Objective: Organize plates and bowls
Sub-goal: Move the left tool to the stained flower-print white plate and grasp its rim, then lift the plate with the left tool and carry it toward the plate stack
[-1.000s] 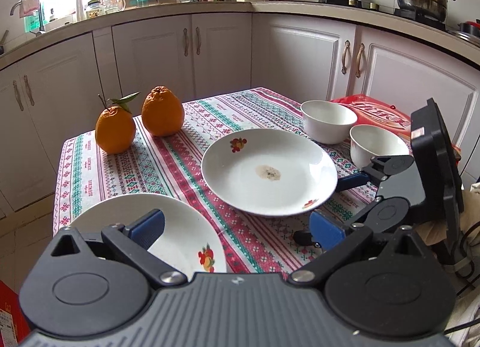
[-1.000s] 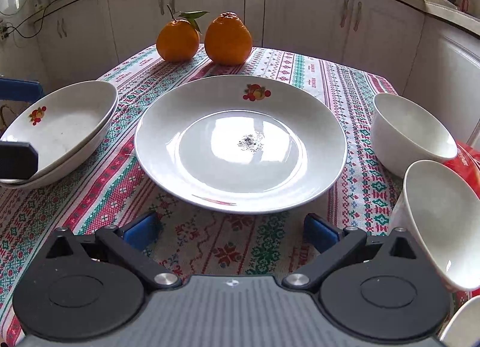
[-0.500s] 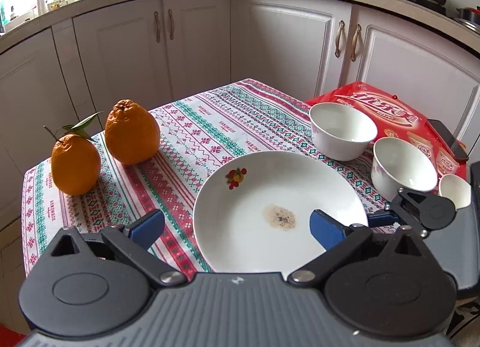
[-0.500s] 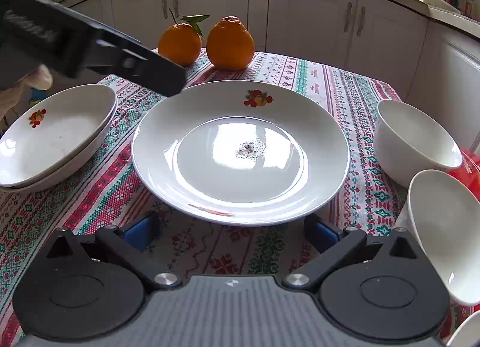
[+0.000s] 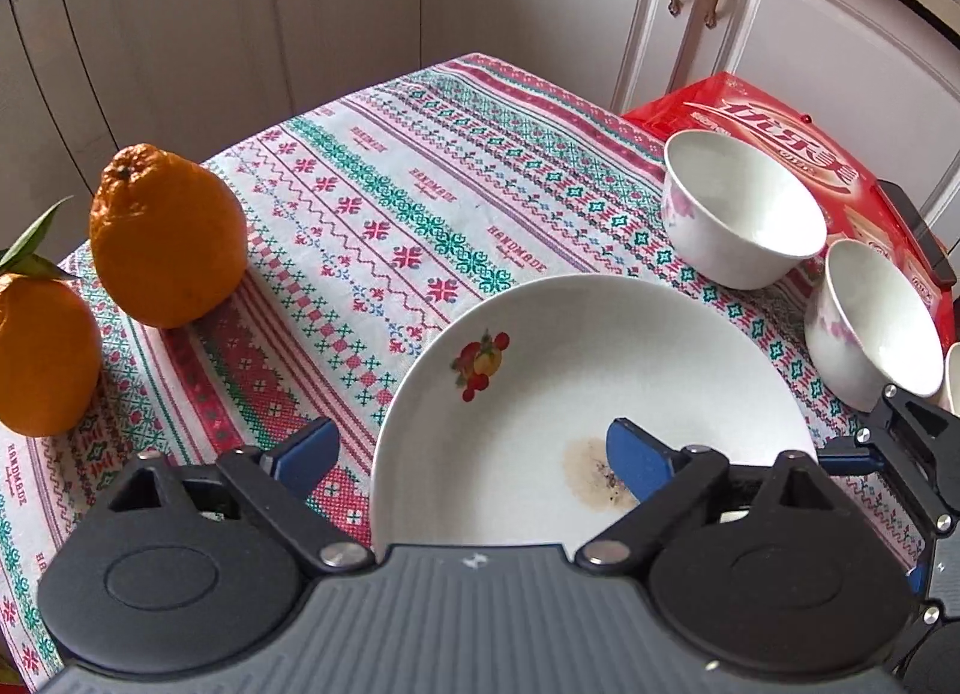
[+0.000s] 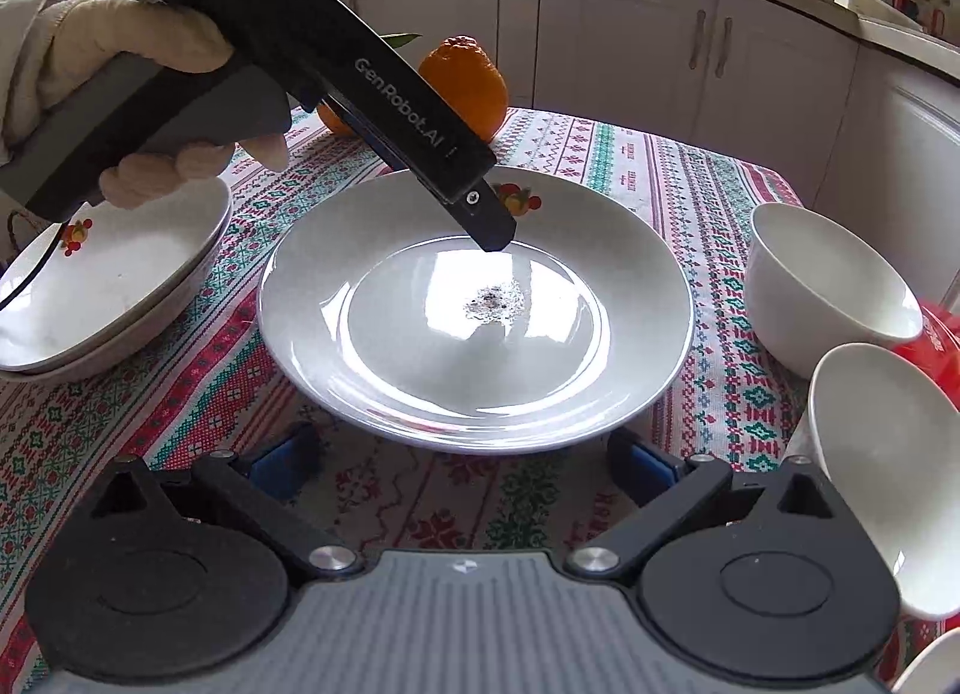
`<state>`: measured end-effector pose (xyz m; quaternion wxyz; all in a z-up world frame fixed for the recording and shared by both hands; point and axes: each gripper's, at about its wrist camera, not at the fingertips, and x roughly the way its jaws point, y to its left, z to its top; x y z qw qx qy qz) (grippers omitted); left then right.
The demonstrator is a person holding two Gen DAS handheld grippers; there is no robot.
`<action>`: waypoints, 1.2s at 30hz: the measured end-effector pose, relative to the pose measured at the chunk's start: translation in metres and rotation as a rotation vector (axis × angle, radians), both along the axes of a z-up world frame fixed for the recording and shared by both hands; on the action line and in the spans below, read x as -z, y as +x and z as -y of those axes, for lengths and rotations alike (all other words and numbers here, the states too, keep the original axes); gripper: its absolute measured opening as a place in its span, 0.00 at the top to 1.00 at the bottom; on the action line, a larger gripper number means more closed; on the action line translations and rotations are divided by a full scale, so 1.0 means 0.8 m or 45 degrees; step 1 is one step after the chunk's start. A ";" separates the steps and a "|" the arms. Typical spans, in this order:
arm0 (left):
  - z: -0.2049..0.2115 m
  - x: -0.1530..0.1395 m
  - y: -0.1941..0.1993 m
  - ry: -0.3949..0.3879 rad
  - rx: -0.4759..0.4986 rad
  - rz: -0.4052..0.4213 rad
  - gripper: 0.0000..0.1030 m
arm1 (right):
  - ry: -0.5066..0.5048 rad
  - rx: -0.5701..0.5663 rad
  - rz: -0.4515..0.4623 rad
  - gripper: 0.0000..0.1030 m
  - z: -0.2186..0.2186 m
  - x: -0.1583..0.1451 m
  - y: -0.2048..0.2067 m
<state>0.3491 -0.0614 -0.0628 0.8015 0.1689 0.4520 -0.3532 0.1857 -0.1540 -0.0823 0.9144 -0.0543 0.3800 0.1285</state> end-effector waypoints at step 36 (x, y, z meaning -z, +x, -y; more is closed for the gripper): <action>0.021 0.005 0.028 0.112 0.173 -0.157 0.40 | 0.002 -0.027 0.021 0.11 0.006 -0.004 0.005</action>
